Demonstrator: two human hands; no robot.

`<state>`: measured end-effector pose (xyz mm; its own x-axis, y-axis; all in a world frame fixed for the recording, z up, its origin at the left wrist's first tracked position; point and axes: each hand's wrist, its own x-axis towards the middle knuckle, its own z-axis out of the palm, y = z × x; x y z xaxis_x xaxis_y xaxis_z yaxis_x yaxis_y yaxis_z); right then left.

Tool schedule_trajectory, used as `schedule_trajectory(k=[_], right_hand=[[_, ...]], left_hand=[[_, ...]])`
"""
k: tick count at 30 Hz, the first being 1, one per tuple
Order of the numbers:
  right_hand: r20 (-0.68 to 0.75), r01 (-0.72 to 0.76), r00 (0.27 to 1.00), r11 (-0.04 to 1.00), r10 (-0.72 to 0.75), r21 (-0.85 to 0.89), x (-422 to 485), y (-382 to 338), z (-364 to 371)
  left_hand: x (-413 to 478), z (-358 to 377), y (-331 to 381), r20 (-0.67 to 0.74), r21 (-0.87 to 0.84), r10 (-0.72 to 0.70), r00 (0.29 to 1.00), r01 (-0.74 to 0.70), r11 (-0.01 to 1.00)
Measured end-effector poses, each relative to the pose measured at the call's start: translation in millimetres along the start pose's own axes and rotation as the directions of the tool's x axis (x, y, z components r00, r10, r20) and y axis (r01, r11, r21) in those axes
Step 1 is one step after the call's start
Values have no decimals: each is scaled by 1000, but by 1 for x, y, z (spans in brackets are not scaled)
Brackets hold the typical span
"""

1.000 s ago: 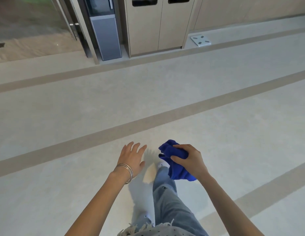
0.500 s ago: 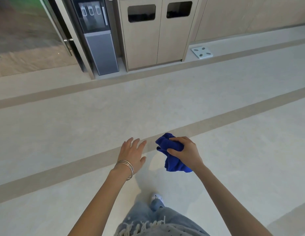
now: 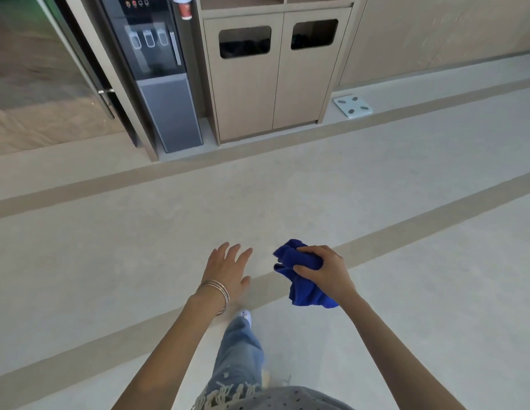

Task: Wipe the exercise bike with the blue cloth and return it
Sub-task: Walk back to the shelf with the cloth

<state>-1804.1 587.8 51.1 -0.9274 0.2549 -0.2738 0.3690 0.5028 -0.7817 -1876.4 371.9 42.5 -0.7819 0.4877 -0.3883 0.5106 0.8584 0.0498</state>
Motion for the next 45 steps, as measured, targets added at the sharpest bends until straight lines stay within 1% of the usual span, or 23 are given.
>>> schedule_trajectory(k=[7, 16, 25, 31, 38, 42, 45], right_hand=[[-58, 5, 998, 999, -3, 35, 102, -60, 4], [-76, -57, 995, 997, 60, 42, 192, -73, -1], [-31, -49, 998, 998, 50, 42, 306, -72, -35], [-4, -17, 1000, 1000, 17, 21, 417, -87, -90], [45, 9, 999, 999, -7, -31, 505, -94, -136], [54, -13, 998, 1000, 14, -12, 542, -95, -145], [58, -30, 998, 999, 32, -28, 575, -95, -148]], left_hand=[[97, -63, -60, -41, 14, 78, 996, -77, 997], [183, -92, -90, 3, 11, 118, 993, -118, 993], [292, -128, -91, 11, -5, 88, 996, -88, 996], [393, -179, -79, -6, -9, 49, 999, -49, 999], [489, -224, -63, -45, -32, 41, 998, -43, 999], [526, -234, -69, -27, -24, 30, 999, -30, 999], [558, -242, -80, 13, -23, 25, 1000, -24, 999]])
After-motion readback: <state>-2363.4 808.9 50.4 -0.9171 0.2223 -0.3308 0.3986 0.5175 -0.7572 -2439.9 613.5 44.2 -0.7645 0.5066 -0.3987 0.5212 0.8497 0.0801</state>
